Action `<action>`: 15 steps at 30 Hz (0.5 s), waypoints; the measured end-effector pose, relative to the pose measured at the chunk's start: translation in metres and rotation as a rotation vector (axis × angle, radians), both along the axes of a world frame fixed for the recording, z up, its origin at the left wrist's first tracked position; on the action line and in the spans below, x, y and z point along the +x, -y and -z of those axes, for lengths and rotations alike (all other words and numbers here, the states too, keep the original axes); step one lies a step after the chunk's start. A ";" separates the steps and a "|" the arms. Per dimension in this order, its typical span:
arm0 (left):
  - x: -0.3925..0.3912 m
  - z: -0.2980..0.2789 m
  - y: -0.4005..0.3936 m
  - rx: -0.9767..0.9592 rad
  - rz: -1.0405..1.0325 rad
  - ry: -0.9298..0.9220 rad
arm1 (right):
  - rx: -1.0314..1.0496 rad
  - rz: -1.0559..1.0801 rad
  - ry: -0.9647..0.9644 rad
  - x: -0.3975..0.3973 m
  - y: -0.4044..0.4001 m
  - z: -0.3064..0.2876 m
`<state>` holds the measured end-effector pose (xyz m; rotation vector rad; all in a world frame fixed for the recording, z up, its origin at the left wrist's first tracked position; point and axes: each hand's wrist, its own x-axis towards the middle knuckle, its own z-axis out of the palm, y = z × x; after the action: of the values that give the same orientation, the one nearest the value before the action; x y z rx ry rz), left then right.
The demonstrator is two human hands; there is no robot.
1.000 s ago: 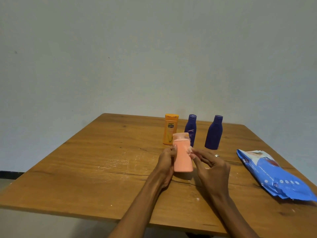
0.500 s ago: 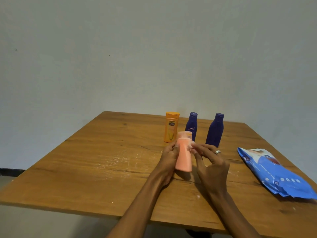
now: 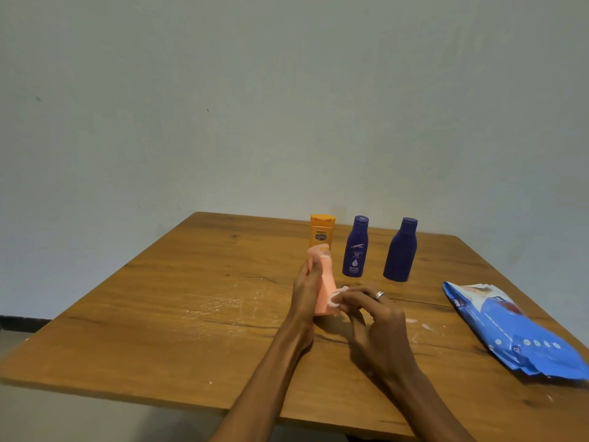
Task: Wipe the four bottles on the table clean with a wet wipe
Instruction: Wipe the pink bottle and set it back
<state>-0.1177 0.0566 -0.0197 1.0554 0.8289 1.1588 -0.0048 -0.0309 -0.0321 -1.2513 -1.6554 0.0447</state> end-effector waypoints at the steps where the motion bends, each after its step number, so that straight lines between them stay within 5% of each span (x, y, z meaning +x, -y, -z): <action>1: 0.002 0.000 0.001 -0.009 0.019 -0.009 | 0.018 0.008 -0.006 -0.001 0.000 -0.001; 15: -0.003 0.001 0.000 -0.182 0.050 0.218 | -0.001 -0.052 0.013 -0.008 0.005 -0.002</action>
<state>-0.1205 0.0568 -0.0207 0.7807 0.7172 1.1111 -0.0123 -0.0359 -0.0298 -1.2116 -1.6988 0.0688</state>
